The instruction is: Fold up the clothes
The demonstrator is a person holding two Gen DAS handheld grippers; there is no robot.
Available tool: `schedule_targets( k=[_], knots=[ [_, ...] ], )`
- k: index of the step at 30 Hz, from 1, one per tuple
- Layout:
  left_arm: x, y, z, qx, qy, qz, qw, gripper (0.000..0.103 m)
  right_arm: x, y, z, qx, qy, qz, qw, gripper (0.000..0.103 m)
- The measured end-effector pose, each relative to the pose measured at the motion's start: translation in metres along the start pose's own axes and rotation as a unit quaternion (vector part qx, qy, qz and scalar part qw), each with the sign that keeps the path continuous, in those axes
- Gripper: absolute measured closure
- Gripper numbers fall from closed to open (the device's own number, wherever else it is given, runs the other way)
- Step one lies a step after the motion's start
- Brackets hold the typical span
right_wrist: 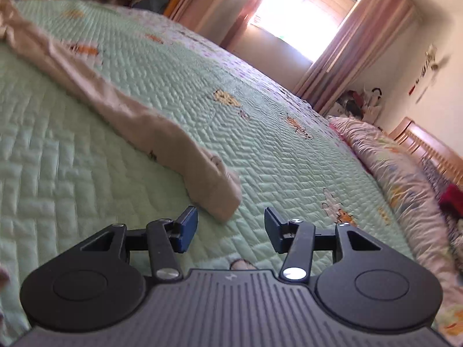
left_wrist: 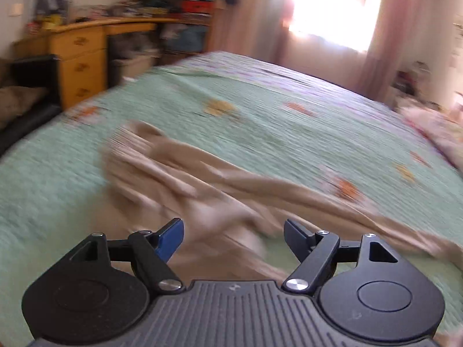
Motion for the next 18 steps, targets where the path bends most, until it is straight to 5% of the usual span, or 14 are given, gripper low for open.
schedule_targets(
  k=[6,18],
  knots=[
    [-0.008,0.061,0.078,-0.032,0.083,-0.049,0.9949,0.022,-0.018,-0.002,-0.004,0.029,0.012,0.002,1.0,0.048],
    [-0.012,0.065,0.081,-0.007,0.088,-0.071,0.9936,0.013,-0.021,-0.036,0.005,0.028,0.017,0.081,0.996,0.043]
  ],
)
Point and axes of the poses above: each gripper's, at about its wrist camera, not at the fingertips, and x roughly against the way its jaws point, z to its right, y to its underside, the point moved 9 cm from there along -x, roughly the way its jaws point
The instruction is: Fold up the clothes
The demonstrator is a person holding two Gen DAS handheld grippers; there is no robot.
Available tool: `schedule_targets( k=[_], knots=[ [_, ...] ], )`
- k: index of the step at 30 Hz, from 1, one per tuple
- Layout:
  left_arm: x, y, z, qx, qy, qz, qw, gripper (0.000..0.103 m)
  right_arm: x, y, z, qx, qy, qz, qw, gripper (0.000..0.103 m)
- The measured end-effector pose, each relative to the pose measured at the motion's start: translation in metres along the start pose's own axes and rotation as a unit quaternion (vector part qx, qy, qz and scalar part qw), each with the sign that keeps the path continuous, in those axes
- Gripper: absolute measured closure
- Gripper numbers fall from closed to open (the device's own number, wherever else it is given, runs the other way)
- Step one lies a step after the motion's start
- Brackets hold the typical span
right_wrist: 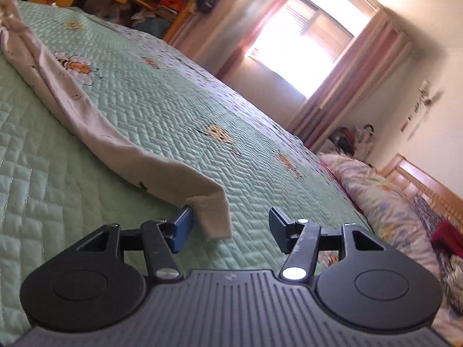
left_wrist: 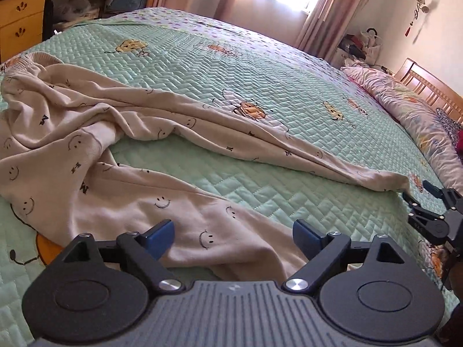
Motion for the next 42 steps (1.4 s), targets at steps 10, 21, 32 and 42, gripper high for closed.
schedule_targets(
  k=[10,21,32,42],
  knots=[
    [-0.003,0.002,0.001,0.005,0.005,-0.006,1.0,0.01,-0.033,-0.019,0.007,-0.098,-0.09,-0.024,0.991,0.082],
    [-0.004,0.007,0.004,-0.004,0.007,-0.004,1.0,0.008,-0.025,-0.06,0.05,-0.12,-0.055,0.017,0.991,0.09],
    [0.001,0.004,0.005,-0.009,0.015,-0.002,0.9998,0.007,-0.116,-0.059,0.115,-0.323,-0.008,-0.068,0.944,0.073],
    [0.017,-0.072,-0.038,-0.033,-0.079,0.094,0.9919,0.007,-0.057,-0.032,-0.002,-0.577,-0.312,-0.057,0.753,0.048]
  ],
)
Point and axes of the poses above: each gripper's, at about its wrist camera, not at the fingertips, and x roughly against the way its jaws point, z to its right, y to its underside, the point moved 9 cm from there along -x, roughly the way its jaws point
